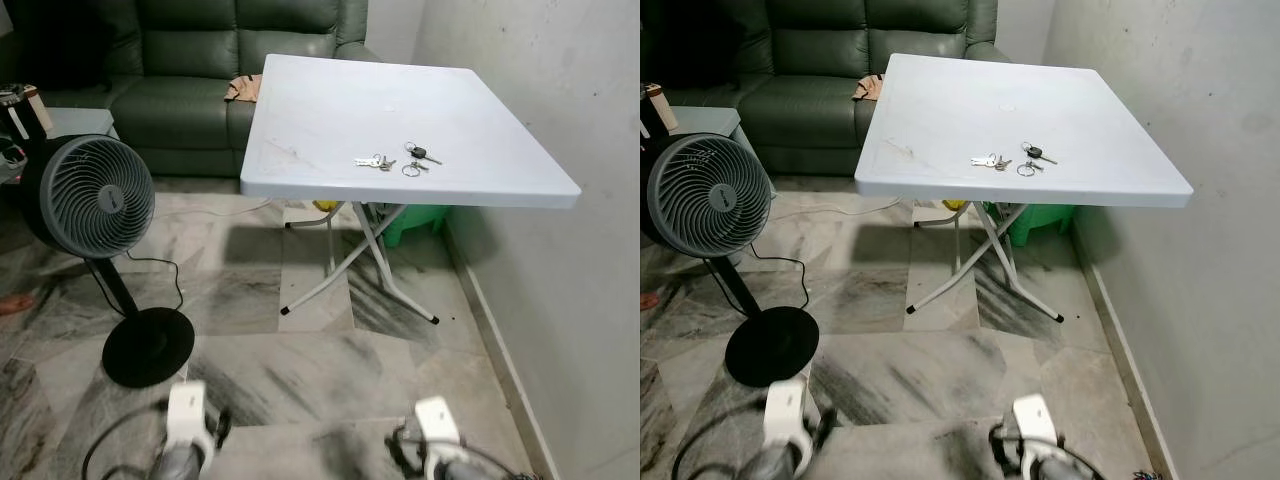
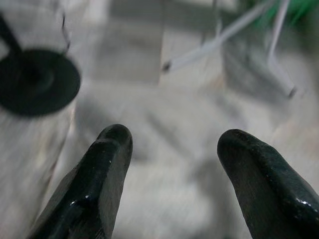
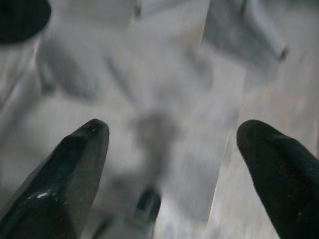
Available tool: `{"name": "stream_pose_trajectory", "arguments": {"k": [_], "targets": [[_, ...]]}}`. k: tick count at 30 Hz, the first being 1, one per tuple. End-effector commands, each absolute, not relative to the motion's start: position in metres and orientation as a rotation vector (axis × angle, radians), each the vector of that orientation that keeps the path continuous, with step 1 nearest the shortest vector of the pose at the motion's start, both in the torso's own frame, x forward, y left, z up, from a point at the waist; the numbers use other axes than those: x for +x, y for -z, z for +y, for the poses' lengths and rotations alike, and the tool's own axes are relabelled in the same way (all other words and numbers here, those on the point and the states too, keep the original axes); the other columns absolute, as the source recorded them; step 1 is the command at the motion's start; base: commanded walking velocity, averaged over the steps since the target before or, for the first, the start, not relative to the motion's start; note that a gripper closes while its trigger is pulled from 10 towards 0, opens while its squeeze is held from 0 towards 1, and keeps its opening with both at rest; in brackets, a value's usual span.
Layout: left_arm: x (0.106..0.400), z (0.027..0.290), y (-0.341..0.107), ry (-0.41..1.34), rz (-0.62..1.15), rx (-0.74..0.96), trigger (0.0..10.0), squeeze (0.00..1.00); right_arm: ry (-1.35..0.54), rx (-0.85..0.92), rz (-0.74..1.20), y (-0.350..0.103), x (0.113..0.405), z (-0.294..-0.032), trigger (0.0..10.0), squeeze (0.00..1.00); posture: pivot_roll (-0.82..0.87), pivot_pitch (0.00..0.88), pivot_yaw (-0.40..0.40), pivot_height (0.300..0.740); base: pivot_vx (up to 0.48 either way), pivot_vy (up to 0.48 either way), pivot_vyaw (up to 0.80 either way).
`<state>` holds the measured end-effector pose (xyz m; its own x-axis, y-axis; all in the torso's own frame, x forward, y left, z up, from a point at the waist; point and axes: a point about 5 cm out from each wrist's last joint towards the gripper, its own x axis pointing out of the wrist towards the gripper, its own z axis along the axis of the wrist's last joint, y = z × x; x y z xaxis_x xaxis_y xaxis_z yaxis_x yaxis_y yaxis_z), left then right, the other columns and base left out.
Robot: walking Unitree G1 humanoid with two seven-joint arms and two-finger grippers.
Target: Hang keys on a hook
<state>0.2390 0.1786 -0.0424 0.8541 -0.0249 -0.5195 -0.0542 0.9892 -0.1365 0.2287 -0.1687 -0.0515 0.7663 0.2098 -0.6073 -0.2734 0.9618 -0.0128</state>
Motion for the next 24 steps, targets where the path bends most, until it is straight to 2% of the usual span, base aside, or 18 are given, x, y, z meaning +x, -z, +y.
{"name": "stream_pose_trajectory", "arguments": {"k": [1, 5, 9, 12, 14, 19, 21, 24], "targets": [[0.248, 0.183, 0.033, -0.032, 0.485, -0.168, 10.0, 0.00, -0.253, -0.083, 0.594, 0.044, 0.237, -0.170, 10.0, 0.00, -0.19, 0.058, -0.043, 0.740, 0.000, 0.000, 0.00], [0.277, 0.180, 0.007, -0.026, 0.358, -0.192, 10.0, 0.00, -0.259, -0.054, 0.475, 0.027, 0.256, -0.166, 10.0, 0.00, -0.18, 0.066, -0.048, 0.740, 0.000, 0.000, 0.00], [0.289, 0.178, -0.016, 0.029, 0.216, -0.120, 10.0, 0.00, -0.254, -0.009, 0.351, 0.009, 0.271, -0.164, 10.0, 0.00, -0.19, 0.070, -0.045, 0.740, 0.000, 0.000, 0.00], [0.290, 0.179, -0.021, 0.032, 0.175, -0.111, 10.0, 0.00, -0.255, -0.005, 0.318, 0.004, 0.274, -0.164, 10.0, 0.00, -0.19, 0.070, -0.045, 0.740, 0.000, 0.000, 0.00], [0.289, 0.179, -0.031, 0.081, 0.101, -0.077, 10.0, 0.00, -0.264, 0.009, 0.230, -0.009, 0.281, -0.162, 10.0, 0.00, -0.20, 0.073, -0.042, 0.740, 0.000, 0.000, 0.00], [0.288, 0.179, -0.034, 0.087, 0.092, -0.073, 10.0, 0.00, -0.268, 0.016, 0.215, -0.010, 0.282, -0.162, 10.0, 0.00, -0.20, 0.073, -0.042, 0.740, 0.000, 0.000, 0.00], [0.272, 0.191, -0.054, 0.113, -0.029, -0.104, 10.0, 0.00, -0.324, -0.016, 0.016, -0.041, 0.285, -0.154, 10.0, 0.00, -0.20, 0.083, -0.034, 0.740, 0.000, 0.000, 0.00], [0.270, 0.192, -0.065, 0.102, -0.074, -0.111, 10.0, 0.00, -0.333, -0.016, -0.037, -0.051, 0.284, -0.153, 10.0, 0.00, -0.20, 0.086, -0.031, 0.740, 0.000, 0.000, 0.00]]}}
